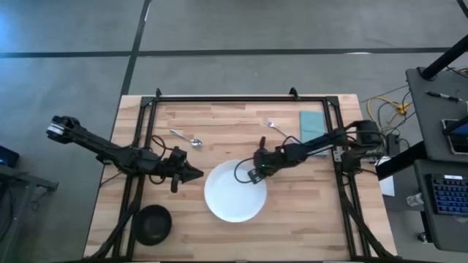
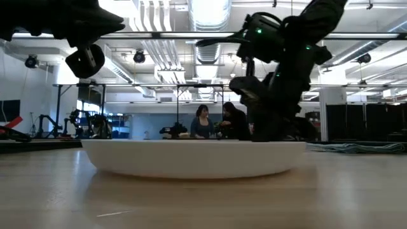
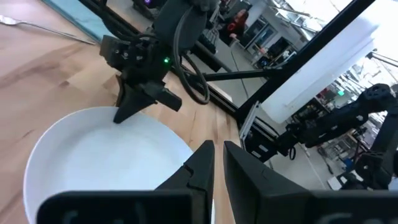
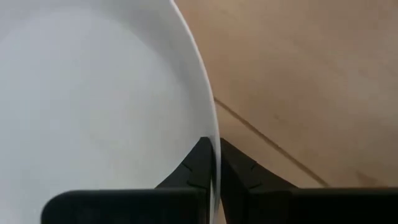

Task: Set table place
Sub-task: Move the white plate to the center of the table

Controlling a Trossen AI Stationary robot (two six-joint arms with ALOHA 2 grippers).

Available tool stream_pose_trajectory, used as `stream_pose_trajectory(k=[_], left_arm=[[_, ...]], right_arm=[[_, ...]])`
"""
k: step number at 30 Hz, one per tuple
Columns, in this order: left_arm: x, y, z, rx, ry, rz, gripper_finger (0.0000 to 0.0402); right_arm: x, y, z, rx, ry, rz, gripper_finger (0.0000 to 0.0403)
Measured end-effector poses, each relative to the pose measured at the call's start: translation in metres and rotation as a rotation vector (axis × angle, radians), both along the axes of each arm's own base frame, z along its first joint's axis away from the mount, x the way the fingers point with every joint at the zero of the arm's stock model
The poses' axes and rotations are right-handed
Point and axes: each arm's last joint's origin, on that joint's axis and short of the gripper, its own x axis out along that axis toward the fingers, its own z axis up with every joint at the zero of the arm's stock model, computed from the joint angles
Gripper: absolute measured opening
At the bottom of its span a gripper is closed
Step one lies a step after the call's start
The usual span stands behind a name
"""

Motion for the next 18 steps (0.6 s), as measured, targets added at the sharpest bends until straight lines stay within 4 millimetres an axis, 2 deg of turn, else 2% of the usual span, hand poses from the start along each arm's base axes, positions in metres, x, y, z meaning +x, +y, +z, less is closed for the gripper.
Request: stream_pose_trajectory(k=[3,9,14,18], left_arm=[[-0.002,-0.001,-0.001,0.002,0.015,-0.002,0.002],[-0.003,-0.003,-0.008,0.024,0.082,-0.013,0.002],[-0.004,-0.002,-0.01,0.031,0.098,-0.003,0.002],[-0.004,-0.002,-0.01,0.032,0.097,0.003,0.002]], right_arm=[[0.005,-0.008,0.008,-0.047,0.003,-0.033,0.0011],[0.002,-0.026,0.02,-0.162,0.143,-0.093,0.0011],[0.008,-0.026,0.028,-0.153,0.119,-0.035,0.0015],[0.006,-0.025,0.026,-0.163,0.135,-0.046,0.0023]])
